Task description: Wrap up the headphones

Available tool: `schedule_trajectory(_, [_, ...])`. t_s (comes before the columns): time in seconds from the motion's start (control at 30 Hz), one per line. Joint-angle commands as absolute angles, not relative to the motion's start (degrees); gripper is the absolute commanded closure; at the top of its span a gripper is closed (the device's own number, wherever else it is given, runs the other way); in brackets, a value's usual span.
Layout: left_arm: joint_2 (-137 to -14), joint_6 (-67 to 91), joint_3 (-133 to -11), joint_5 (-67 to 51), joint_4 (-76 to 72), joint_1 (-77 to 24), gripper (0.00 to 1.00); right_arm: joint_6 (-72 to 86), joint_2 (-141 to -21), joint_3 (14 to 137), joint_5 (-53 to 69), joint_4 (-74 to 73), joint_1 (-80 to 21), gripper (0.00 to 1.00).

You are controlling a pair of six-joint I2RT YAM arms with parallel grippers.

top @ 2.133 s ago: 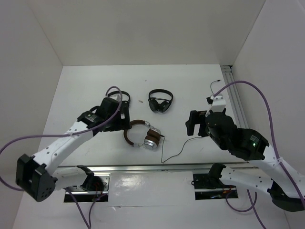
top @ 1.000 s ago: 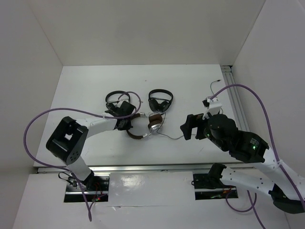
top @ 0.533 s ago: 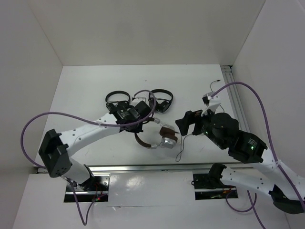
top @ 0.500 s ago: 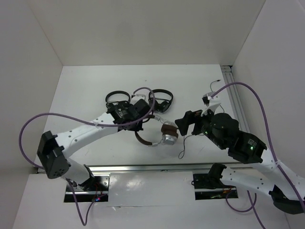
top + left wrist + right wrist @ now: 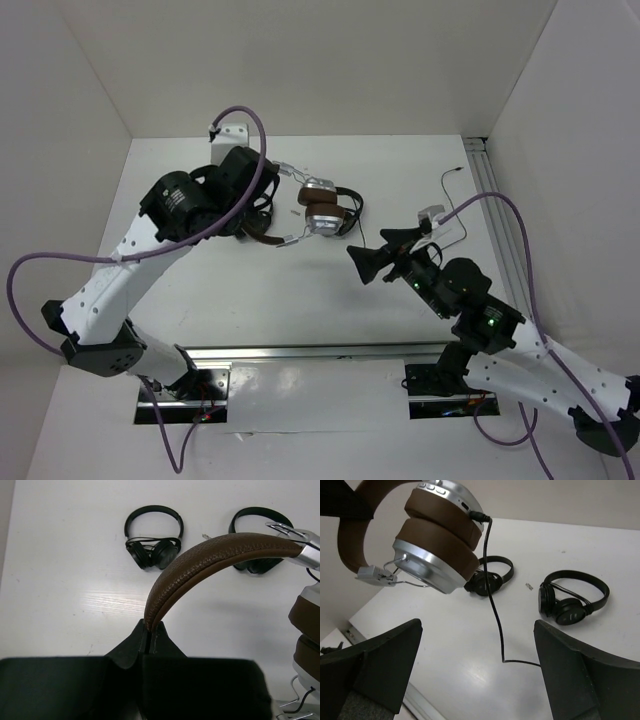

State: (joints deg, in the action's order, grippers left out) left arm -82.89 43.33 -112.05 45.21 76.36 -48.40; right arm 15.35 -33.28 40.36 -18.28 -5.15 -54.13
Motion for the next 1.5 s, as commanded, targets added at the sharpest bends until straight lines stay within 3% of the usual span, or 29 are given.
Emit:
schedule_trajectory(0.0, [-83.6,40.6,-117.1,48.0,78.2,-46.3,1.00,12.7,-38.6,37.9,-18.6,9.6,-54.3,0.00])
schedule_trajectory(0.07, [-84.1,39.6,-119.5,48.0,78.2,-44.8,1.00,12.7,-41.7,37.9,-18.6,11.3,-54.3,0.02])
schedule_trajectory(0.23, [-83.3,35.8,-122.6,46.1,77.5,-40.4,1.00,11.6,-49.6,36.5,-10.6,19.7,-49.6,0.23])
schedule_trajectory(0.33, [-82.5,33.5,-122.0,44.4,75.6,-37.8,1.00,11.6,-53.8,35.3,-6.0,25.4,-45.6,0.30])
schedule_trajectory(0.43, [-80.5,32.3,-120.7,42.3,73.9,-35.5,1.00,13.7,-56.4,34.8,0.1,30.4,-42.3,0.60])
schedule_trajectory(0.5, [-79.0,32.3,-120.7,41.6,73.9,-34.6,1.00,15.2,-57.1,32.7,5.7,33.8,-38.8,0.68])
schedule_trajectory(0.7, [-77.3,31.2,-120.1,38.5,72.3,-32.1,1.00,21.4,-65.8,30.2,19.1,47.4,-31.3,0.59])
schedule_trajectory(0.87, [-76.8,30.7,-119.5,37.3,71.6,-31.5,1.00,22.6,-68.1,28.1,24.2,54.4,-30.8,0.36])
schedule_trajectory(1.0, [-77.4,30.7,-120.1,36.2,71.6,-30.9,1.00,22.6,-70.7,28.1,28.6,56.0,-30.8,0.30])
schedule_trajectory(1.23, [-78.0,30.1,-121.2,34.4,70.9,-29.8,1.00,19.5,-72.6,28.1,26.6,54.8,-30.8,0.30])
schedule_trajectory(1.47, [-77.4,30.1,-121.7,33.8,70.4,-28.1,1.00,19.5,-75.5,26.5,26.0,56.6,-29.5,0.46])
